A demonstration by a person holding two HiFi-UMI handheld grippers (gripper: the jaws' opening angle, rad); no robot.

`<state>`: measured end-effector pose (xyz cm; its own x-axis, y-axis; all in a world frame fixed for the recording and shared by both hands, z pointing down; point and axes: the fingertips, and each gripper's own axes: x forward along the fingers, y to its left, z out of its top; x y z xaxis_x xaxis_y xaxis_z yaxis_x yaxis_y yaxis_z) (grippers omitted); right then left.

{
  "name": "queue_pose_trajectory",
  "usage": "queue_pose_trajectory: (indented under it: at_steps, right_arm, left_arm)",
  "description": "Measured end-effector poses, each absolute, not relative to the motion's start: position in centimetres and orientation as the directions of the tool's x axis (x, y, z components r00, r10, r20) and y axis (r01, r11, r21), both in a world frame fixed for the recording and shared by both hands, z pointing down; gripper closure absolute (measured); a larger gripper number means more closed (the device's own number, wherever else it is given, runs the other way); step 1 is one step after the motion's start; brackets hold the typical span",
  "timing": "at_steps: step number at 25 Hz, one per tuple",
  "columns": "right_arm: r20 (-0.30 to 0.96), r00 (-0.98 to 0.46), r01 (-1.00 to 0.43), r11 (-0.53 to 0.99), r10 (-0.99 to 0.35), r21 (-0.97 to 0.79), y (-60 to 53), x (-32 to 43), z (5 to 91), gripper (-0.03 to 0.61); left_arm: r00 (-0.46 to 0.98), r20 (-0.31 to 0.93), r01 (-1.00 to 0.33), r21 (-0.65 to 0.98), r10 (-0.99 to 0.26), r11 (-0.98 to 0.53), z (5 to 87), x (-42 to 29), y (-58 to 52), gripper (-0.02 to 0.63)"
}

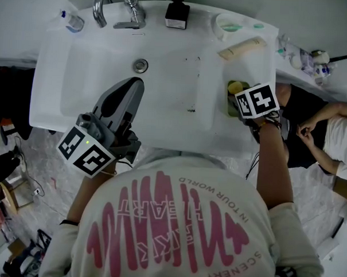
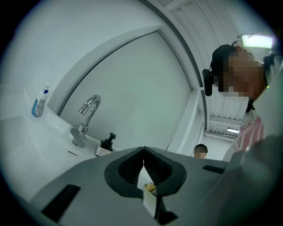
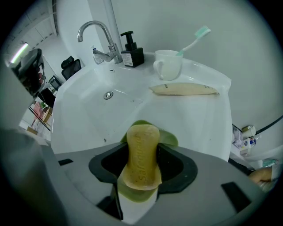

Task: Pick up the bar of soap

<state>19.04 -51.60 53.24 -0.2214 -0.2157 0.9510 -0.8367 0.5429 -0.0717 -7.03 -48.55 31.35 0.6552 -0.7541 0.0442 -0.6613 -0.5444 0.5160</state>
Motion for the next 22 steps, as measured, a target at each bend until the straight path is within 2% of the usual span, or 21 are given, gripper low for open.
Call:
queue_pose_trajectory:
  at_steps: [14,22]
  right_arm:
    - [0.913,-0.29,-0.846,0.523,-0.288,-0.104,-51.8,18.6,51.6,0.373]
    - [0.733,-0.499,-0.86,0.364,-0.462,-0.357,-52.4,19.2,47.2,0.373]
  left_arm:
    - [0.628,0.047,-0.685,0.506,-0.777,-0.524,30.9,-6.9,-47.8,0.604]
    - [0.65,0.036,-0.67,0.5,-0.759,-0.549,30.6,-5.1,-47.5,0.604]
